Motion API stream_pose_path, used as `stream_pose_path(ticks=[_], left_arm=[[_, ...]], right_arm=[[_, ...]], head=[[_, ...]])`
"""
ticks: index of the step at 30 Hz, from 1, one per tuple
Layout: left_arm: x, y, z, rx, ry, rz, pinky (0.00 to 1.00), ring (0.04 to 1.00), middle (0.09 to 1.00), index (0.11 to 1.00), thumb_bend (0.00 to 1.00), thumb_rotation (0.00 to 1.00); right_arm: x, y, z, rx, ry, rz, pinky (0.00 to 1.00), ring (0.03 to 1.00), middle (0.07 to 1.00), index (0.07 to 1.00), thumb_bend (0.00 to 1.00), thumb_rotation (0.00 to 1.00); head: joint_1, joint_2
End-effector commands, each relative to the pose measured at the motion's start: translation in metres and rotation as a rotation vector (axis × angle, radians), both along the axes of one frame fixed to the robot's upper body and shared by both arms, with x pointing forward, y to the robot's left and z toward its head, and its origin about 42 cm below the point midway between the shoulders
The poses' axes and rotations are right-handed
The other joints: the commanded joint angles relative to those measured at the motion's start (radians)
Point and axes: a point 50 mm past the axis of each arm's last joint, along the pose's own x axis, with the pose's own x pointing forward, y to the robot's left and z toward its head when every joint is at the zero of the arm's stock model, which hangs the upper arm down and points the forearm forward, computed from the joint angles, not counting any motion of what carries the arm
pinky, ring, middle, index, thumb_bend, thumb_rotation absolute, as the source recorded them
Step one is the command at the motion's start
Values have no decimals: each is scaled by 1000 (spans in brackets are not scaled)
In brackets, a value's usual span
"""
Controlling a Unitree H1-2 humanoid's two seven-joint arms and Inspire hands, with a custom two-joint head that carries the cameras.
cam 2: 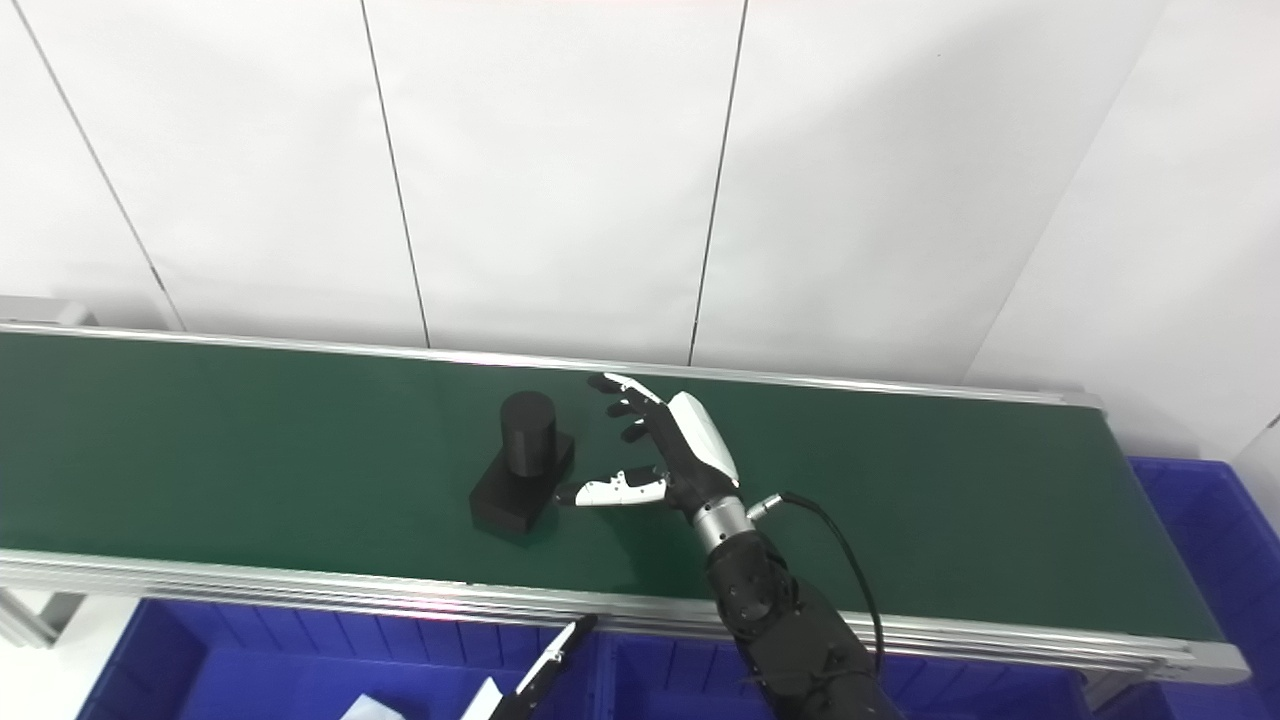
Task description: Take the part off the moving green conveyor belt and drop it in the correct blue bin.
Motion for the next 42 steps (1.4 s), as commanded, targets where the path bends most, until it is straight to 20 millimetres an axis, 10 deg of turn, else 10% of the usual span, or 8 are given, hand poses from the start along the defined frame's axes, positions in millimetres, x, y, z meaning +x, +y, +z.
stream_pose_path(ticks=[1, 35, 42], left_arm=[[4, -2, 9, -33, -58, -14, 945, 974, 980, 966, 928, 893], [-3, 0, 9, -44, -42, -18, 941, 978, 978, 963, 936, 893], [-4, 1, 10, -45, -42, -20, 932, 978, 979, 965, 928, 888]], right_arm=[[16, 5, 30, 27, -97, 20, 601, 762, 857, 839, 972, 398], [25, -4, 35, -6, -88, 29, 490, 739, 848, 817, 966, 390], [26, -3, 33, -28, -96, 14, 354, 453, 678, 710, 817, 339]], head=[[-2, 0], [-10, -1], [-12, 1]])
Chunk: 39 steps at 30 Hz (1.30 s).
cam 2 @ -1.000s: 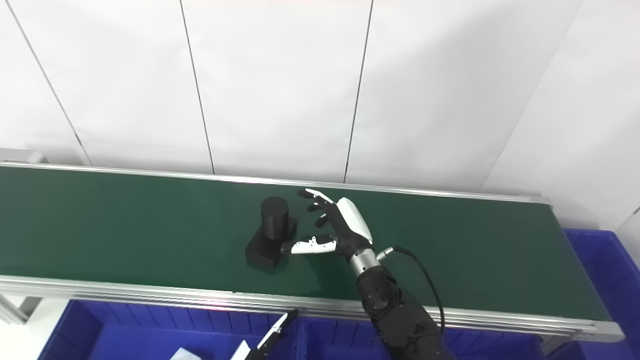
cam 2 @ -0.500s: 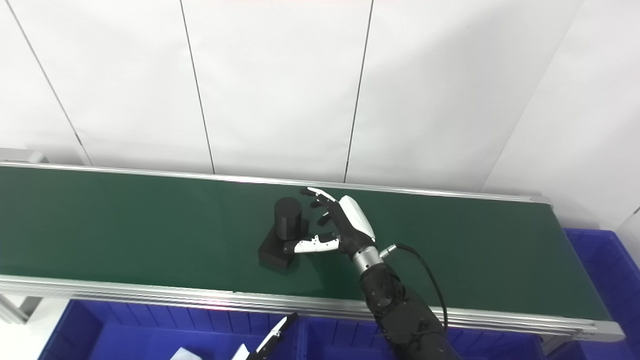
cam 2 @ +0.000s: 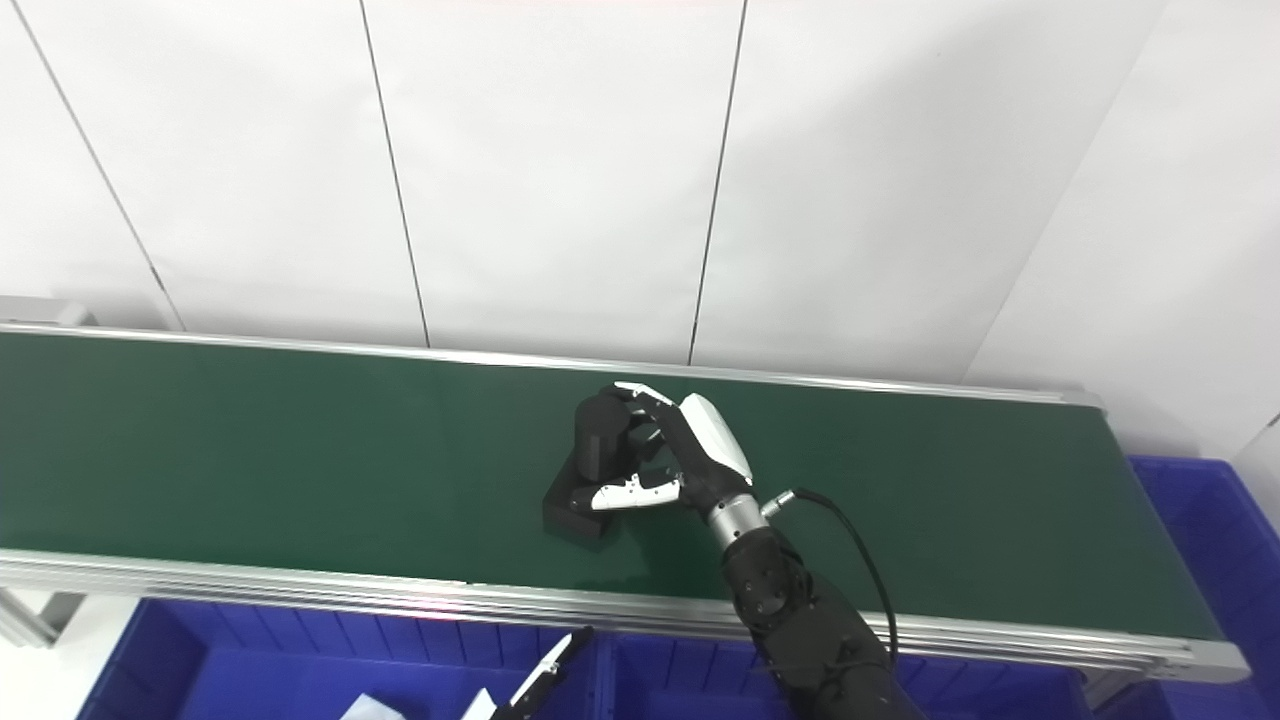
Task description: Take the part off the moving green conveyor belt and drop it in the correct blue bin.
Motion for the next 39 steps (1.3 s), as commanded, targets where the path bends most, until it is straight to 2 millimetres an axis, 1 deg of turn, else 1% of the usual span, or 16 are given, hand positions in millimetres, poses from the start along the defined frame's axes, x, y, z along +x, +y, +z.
stream_pose_path(ticks=[1, 3, 4, 5, 7, 9, 10, 11, 14, 20, 28, 29, 32, 34, 38, 39], left_arm=[[3, -4, 10, -49, -50, -11, 934, 978, 978, 965, 925, 887], [3, -4, 11, -48, -50, -12, 935, 978, 979, 966, 925, 888], [3, -4, 11, -49, -50, -12, 934, 978, 979, 968, 922, 885], [3, -4, 11, -50, -49, -12, 934, 978, 979, 969, 921, 885], [3, -4, 11, -51, -49, -13, 932, 977, 979, 969, 918, 881], [3, -3, 11, -54, -44, -13, 935, 980, 980, 969, 927, 877], [3, -3, 11, -54, -44, -13, 936, 979, 979, 970, 933, 878], [3, -4, 11, -54, -43, -12, 933, 978, 976, 970, 936, 876], [3, -3, 11, -53, -44, -14, 928, 977, 975, 971, 936, 877], [4, -4, 10, -51, -44, -14, 927, 977, 977, 977, 894, 865], [5, -7, 13, -55, -58, -12, 926, 975, 980, 975, 902, 889], [6, -8, 14, -58, -60, -10, 924, 975, 980, 975, 897, 888], [7, -9, 14, -65, -58, -5, 927, 982, 980, 980, 890, 881], [9, -9, 14, -71, -53, -4, 942, 984, 983, 991, 877, 868], [11, -8, 16, -87, -43, -1, 983, 999, 999, 1000, 928, 884], [12, -7, 16, -88, -43, 1, 986, 1000, 1000, 1000, 928, 884]], right_arm=[[18, 11, 32, 22, -105, 26, 320, 409, 608, 680, 758, 321], [18, 12, 31, 9, -113, 24, 303, 388, 559, 650, 708, 292], [18, 12, 31, 2, -117, 23, 297, 378, 518, 612, 657, 240], [18, 13, 31, -3, -120, 21, 297, 377, 514, 608, 652, 235], [18, 13, 30, -13, -119, 21, 231, 299, 406, 513, 538, 156], [19, 12, 28, -28, -116, 22, 222, 286, 381, 492, 515, 140], [19, 12, 28, -37, -118, 21, 228, 292, 397, 506, 516, 47], [19, 12, 28, -44, -118, 22, 237, 299, 403, 510, 517, 17], [19, 11, 27, -51, -113, 27, 239, 301, 405, 512, 517, 5], [18, 10, 27, -59, -115, 33, 293, 356, 434, 513, 520, 3], [11, 5, 32, -39, -142, 59, 236, 296, 410, 515, 518, 3], [8, 3, 36, -34, -154, 70, 234, 293, 410, 515, 518, 3], [-1, -1, 45, -24, -185, 91, 246, 305, 413, 515, 518, 4], [-9, -6, 52, -4, -213, 94, 223, 281, 404, 515, 517, 3], [-26, -15, 62, 26, -252, 81, 238, 300, 413, 517, 517, 4], [-32, -19, 64, 36, -267, 70, 241, 304, 415, 517, 517, 4]], head=[[0, 2], [-1, 3], [-1, 3], [-2, 4], [-2, 4], [-3, 3], [-5, 4], [-5, 4], [-6, 5], [-11, 4], [-57, 17], [-84, 26], [-108, 25], [-129, 24], [-171, 37], [-195, 51]])
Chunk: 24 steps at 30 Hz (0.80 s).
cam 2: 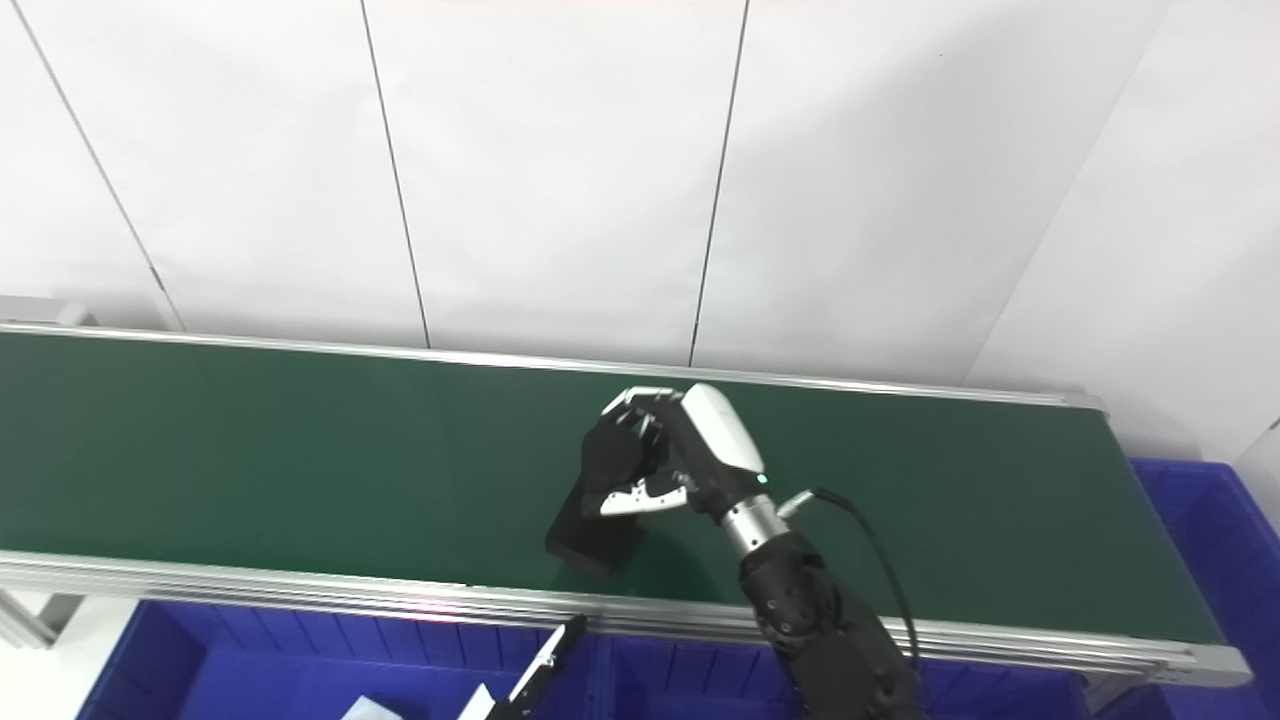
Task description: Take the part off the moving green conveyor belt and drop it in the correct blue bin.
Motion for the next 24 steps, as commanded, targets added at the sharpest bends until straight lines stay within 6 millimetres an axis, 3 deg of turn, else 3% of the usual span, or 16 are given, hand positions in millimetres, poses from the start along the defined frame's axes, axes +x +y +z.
stream_pose_path(ticks=[1, 2, 7, 10, 11, 17, 18, 19, 20, 21, 24], left_arm=[[8, -6, 12, -55, -51, -9, 993, 1000, 1000, 1000, 908, 877], [9, -5, 12, -56, -52, -7, 997, 1000, 1000, 1000, 897, 873], [12, 1, 15, -55, -60, -6, 1000, 1000, 1000, 1000, 883, 946], [13, 7, 18, -77, -45, -12, 1000, 1000, 1000, 1000, 888, 971], [14, 10, 20, -88, -40, -14, 1000, 1000, 1000, 1000, 878, 981], [16, 29, 30, -109, -43, -17, 1000, 1000, 1000, 1000, 815, 1000], [17, 32, 31, -99, -54, -20, 1000, 1000, 1000, 1000, 806, 1000], [19, 36, 34, -91, -66, -23, 1000, 1000, 1000, 1000, 805, 1000], [20, 39, 36, -81, -80, -21, 1000, 1000, 1000, 1000, 801, 1000], [22, 43, 39, -81, -90, -20, 1000, 1000, 1000, 1000, 797, 1000], [27, 52, 51, -120, -102, -20, 1000, 1000, 1000, 1000, 796, 1000]], right_arm=[[-1, -6, 21, 33, -63, -13, 274, 342, 435, 511, 519, 3], [-6, -12, 22, 44, -84, -25, 291, 361, 446, 509, 521, 2], [-26, -38, 30, 88, -136, -92, 224, 285, 408, 517, 515, 1], [-40, -52, 39, 110, -167, -133, 196, 255, 399, 515, 514, 0], [-46, -57, 43, 117, -181, -151, 191, 248, 434, 500, 519, 0], [-70, -77, 58, 106, -210, -241, 199, 255, 401, 515, 514, 0], [-75, -82, 59, 99, -215, -251, 196, 250, 442, 496, 520, 0], [-79, -85, 61, 92, -219, -257, 193, 245, 456, 490, 522, 0], [-83, -89, 62, 86, -222, -265, 194, 248, 413, 506, 516, 0], [-86, -92, 63, 81, -223, -271, 204, 259, 402, 513, 515, 0], [-100, -103, 65, 46, -200, -313, 210, 264, 397, 516, 514, 0]], head=[[-24, 14], [-50, 29], [-114, 67], [-206, 116], [-243, 135], [-392, 213], [-392, 213], [-433, 238], [-433, 238], [-476, 265], [-523, 291]])
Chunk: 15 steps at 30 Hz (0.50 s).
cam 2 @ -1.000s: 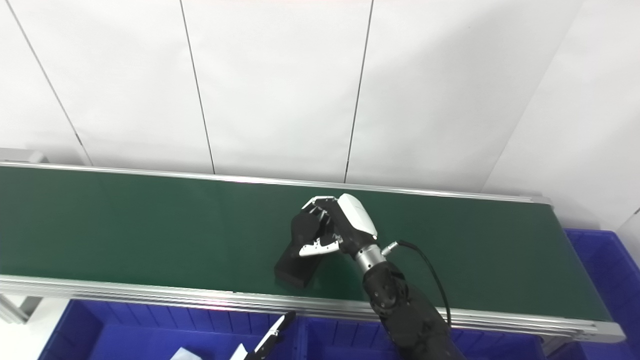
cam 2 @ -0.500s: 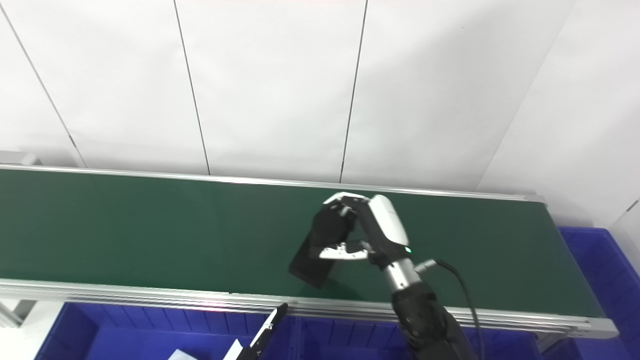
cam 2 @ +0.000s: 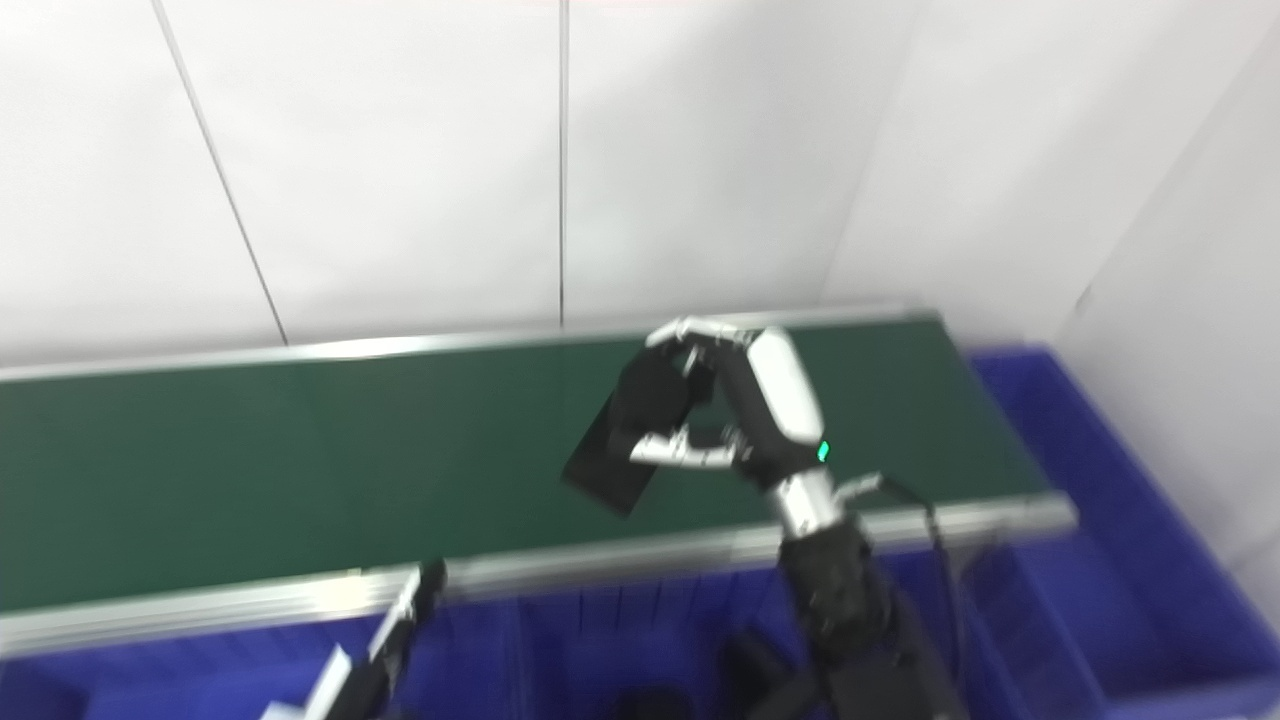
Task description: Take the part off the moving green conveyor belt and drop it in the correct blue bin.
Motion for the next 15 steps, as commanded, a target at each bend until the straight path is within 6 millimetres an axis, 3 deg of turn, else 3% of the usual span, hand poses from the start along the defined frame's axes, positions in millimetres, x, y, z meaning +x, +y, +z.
stream_pose_path(ticks=[1, 6, 15], left_arm=[[8, 1, 21, -63, -75, -28, 1000, 1000, 1000, 1000, 800, 1000], [14, 12, 36, -99, -107, -29, 998, 1000, 1000, 1000, 786, 1000], [13, 18, 47, -95, -145, -30, 994, 1000, 1000, 1000, 723, 1000]], right_arm=[[-5, -9, 21, -23, -40, -32, 220, 278, 400, 517, 514, 0], [-27, -21, 18, -56, 30, -94, 236, 295, 407, 520, 516, 0], [-67, -35, 7, -69, 131, -163, 229, 289, 408, 522, 515, 0]], head=[[-30, 16], [-82, 51], [-90, 80]])
